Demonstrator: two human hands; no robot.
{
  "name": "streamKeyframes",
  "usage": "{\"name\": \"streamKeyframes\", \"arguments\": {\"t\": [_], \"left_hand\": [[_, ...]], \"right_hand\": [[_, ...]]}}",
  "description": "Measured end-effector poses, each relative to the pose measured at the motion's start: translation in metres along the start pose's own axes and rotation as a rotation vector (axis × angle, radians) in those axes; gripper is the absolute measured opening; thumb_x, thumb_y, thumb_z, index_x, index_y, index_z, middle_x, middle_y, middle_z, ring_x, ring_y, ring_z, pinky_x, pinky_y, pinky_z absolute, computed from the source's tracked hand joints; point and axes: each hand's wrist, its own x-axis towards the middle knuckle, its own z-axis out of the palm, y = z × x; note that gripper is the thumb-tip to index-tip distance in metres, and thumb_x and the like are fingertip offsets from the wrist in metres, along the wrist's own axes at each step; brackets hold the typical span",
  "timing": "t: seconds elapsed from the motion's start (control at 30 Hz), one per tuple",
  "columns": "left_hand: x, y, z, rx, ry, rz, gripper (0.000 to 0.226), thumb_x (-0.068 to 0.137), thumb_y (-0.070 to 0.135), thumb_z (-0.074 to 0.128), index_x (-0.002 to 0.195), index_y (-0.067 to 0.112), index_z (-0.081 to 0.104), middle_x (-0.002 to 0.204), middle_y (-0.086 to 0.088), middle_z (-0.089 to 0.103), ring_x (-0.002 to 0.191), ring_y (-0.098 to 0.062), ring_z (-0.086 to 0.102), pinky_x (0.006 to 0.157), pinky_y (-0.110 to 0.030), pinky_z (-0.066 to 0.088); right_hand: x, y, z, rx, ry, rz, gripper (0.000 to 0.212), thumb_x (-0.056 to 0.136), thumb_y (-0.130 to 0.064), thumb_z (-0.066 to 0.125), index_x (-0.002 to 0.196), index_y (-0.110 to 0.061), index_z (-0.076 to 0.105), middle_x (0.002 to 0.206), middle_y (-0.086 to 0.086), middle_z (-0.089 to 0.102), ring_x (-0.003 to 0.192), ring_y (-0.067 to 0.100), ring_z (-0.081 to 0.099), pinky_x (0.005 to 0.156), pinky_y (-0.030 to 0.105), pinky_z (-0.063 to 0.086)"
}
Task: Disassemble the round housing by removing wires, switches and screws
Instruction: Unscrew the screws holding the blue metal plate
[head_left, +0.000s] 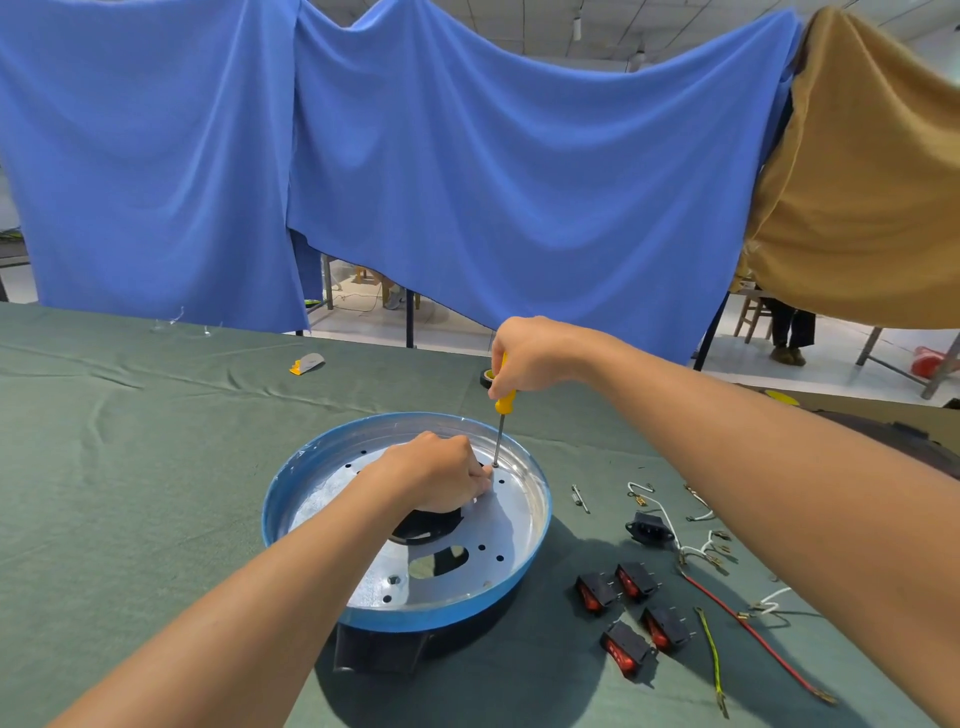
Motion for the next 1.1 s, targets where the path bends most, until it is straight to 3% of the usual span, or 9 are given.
{"name": "streamKeyframes", "arguments": {"t": [0.07, 0.17, 0.23, 0.33, 0.4, 0.53, 0.7, 0.9, 1.1], "left_hand": [[-0.0003, 0.0001, 0.0001, 0.001, -0.003, 0.001, 0.045, 0.097, 0.055, 0.042, 0.127, 0.027, 0.061, 0.114, -0.003, 0.059, 0.098, -0.024, 0.052, 0.093, -0.043, 0.049], [-0.0004, -0.0007, 0.0003, 0.003, -0.009, -0.002, 0.047, 0.097, 0.056, 0.042, 0.131, 0.029, 0.059, 0.120, -0.004, 0.058, 0.103, -0.026, 0.053, 0.096, -0.045, 0.048], [-0.0013, -0.0008, 0.0001, 0.010, -0.012, 0.001, 0.047, 0.097, 0.056, 0.042, 0.134, 0.030, 0.057, 0.123, -0.004, 0.057, 0.106, -0.027, 0.052, 0.096, -0.044, 0.048], [-0.0026, 0.0001, -0.0004, 0.025, -0.005, 0.008, 0.047, 0.096, 0.057, 0.043, 0.134, 0.032, 0.056, 0.127, -0.004, 0.056, 0.110, -0.027, 0.051, 0.096, -0.044, 0.046], [-0.0035, 0.0006, -0.0006, 0.021, -0.001, 0.006, 0.048, 0.096, 0.057, 0.043, 0.134, 0.031, 0.057, 0.127, -0.004, 0.056, 0.112, -0.027, 0.051, 0.097, -0.044, 0.046], [-0.0044, 0.0008, -0.0005, 0.030, -0.004, 0.007, 0.049, 0.096, 0.057, 0.042, 0.136, 0.031, 0.054, 0.130, -0.005, 0.054, 0.114, -0.028, 0.051, 0.097, -0.044, 0.046], [-0.0025, 0.0010, -0.0002, 0.027, -0.001, 0.006, 0.049, 0.096, 0.058, 0.042, 0.134, 0.031, 0.056, 0.127, -0.005, 0.054, 0.110, -0.027, 0.052, 0.094, -0.042, 0.047], [-0.0015, -0.0003, 0.0007, 0.020, -0.003, 0.000, 0.050, 0.096, 0.058, 0.043, 0.136, 0.032, 0.054, 0.130, -0.004, 0.054, 0.113, -0.027, 0.051, 0.093, -0.041, 0.046], [0.0001, -0.0002, 0.0019, 0.018, 0.006, 0.016, 0.049, 0.097, 0.056, 0.043, 0.136, 0.030, 0.055, 0.126, -0.003, 0.056, 0.109, -0.025, 0.052, 0.083, -0.035, 0.044]], "right_hand": [[0.0003, 0.0019, 0.0008, 0.007, 0.003, 0.010, 0.034, 0.083, -0.037, 0.066, 0.097, -0.005, 0.066, 0.079, 0.006, 0.060, 0.067, 0.023, 0.051, 0.056, 0.027, 0.039], [-0.0006, 0.0046, 0.0037, -0.064, 0.082, 0.046, 0.047, 0.091, -0.053, 0.052, 0.068, -0.012, 0.050, 0.066, 0.002, 0.049, 0.060, 0.020, 0.045, 0.052, 0.027, 0.032], [-0.0017, 0.0049, 0.0041, -0.066, 0.087, 0.037, 0.043, 0.091, -0.043, 0.055, 0.062, -0.013, 0.043, 0.062, 0.003, 0.043, 0.058, 0.022, 0.040, 0.052, 0.027, 0.029], [-0.0029, 0.0039, 0.0021, -0.011, 0.041, 0.027, 0.017, 0.082, -0.025, 0.059, 0.079, -0.008, 0.062, 0.070, 0.006, 0.052, 0.063, 0.023, 0.043, 0.054, 0.028, 0.034], [-0.0038, 0.0035, 0.0012, 0.025, 0.010, 0.027, 0.024, 0.080, -0.027, 0.060, 0.091, -0.007, 0.065, 0.075, 0.006, 0.057, 0.065, 0.024, 0.049, 0.055, 0.028, 0.038], [-0.0032, 0.0053, 0.0046, -0.048, 0.077, 0.044, 0.048, 0.089, -0.053, 0.053, 0.064, -0.012, 0.046, 0.063, 0.003, 0.046, 0.060, 0.022, 0.045, 0.051, 0.028, 0.031], [-0.0018, 0.0056, 0.0048, 0.016, 0.055, 0.023, 0.012, 0.081, -0.022, 0.056, 0.076, -0.011, 0.055, 0.072, 0.006, 0.050, 0.064, 0.023, 0.042, 0.055, 0.029, 0.034], [-0.0023, 0.0094, 0.0064, -0.010, 0.097, 0.046, 0.049, 0.090, -0.051, 0.052, 0.062, -0.014, 0.040, 0.061, 0.002, 0.041, 0.057, 0.021, 0.040, 0.051, 0.029, 0.030], [-0.0024, 0.0099, 0.0067, 0.071, 0.067, 0.049, 0.020, 0.082, -0.025, 0.056, 0.068, -0.013, 0.046, 0.065, 0.005, 0.046, 0.060, 0.023, 0.039, 0.052, 0.027, 0.030]]}}
